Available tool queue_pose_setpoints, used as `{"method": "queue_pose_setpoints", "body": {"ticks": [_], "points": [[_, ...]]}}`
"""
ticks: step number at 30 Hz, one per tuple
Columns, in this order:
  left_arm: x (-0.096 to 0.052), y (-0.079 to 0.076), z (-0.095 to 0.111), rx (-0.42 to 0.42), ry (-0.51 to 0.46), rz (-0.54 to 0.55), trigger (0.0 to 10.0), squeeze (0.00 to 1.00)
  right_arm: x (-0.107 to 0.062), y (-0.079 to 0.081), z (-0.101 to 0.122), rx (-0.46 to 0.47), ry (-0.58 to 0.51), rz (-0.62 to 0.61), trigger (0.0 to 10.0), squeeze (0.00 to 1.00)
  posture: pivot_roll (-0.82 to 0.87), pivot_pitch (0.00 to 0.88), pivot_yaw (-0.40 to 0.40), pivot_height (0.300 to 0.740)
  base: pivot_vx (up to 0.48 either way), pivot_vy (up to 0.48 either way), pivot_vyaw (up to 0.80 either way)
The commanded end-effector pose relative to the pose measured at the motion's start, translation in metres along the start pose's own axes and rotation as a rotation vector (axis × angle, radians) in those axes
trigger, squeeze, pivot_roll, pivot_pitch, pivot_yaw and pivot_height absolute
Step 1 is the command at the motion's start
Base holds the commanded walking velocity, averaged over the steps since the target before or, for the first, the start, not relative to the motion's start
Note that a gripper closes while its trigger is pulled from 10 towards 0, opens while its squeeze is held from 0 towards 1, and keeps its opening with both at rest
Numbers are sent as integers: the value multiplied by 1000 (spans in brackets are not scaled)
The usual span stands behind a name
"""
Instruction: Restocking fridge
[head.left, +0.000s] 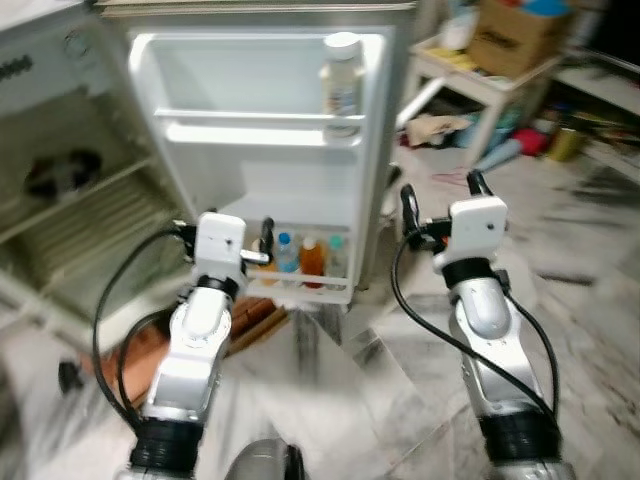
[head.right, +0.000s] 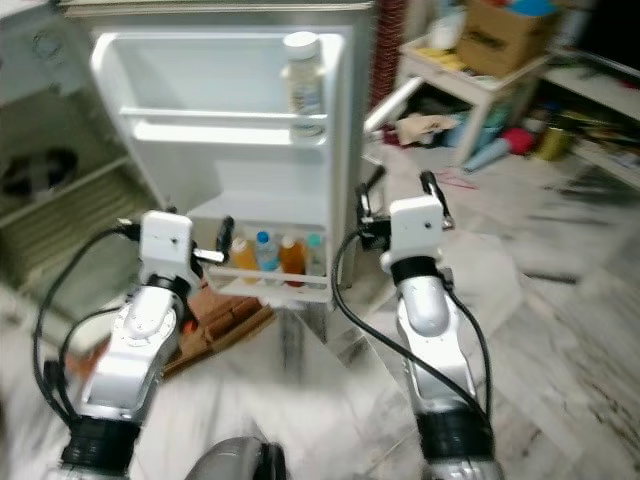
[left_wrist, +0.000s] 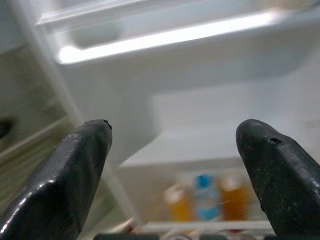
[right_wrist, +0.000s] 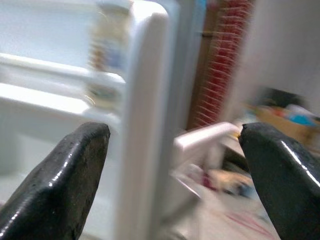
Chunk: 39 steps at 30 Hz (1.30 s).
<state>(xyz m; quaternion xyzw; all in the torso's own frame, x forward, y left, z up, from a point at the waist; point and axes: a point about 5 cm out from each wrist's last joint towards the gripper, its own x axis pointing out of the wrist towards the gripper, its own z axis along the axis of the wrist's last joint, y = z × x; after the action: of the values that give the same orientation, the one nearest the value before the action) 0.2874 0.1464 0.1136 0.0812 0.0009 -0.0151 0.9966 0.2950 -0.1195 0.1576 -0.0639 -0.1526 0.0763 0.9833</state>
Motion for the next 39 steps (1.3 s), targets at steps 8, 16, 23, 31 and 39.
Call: {"method": "queue_pose_setpoints", "body": {"ticks": [8,16,23,31,39], "points": [[0,-12,5,-88,14,9,10000,0,-2,-9,-2,27,8,9,10000,0,61,89,15,740,326,-349,760],[-3,-13,-5,-193,118,69,10000,0,-2,-3,-9,66,37,92,10000,0,65,91,9,740,180,-415,171],[-4,-15,-4,-162,110,58,10000,0,6,-8,-10,37,29,133,10000,0,68,90,7,740,0,-480,0],[-5,-17,-2,-153,117,51,10000,0,11,-4,-8,0,-2,203,10000,0,70,95,10,740,0,-480,672],[-7,-7,-4,-167,120,92,10000,0,24,-12,-9,-69,-19,255,10000,0,81,97,7,740,0,-60,796]]}}
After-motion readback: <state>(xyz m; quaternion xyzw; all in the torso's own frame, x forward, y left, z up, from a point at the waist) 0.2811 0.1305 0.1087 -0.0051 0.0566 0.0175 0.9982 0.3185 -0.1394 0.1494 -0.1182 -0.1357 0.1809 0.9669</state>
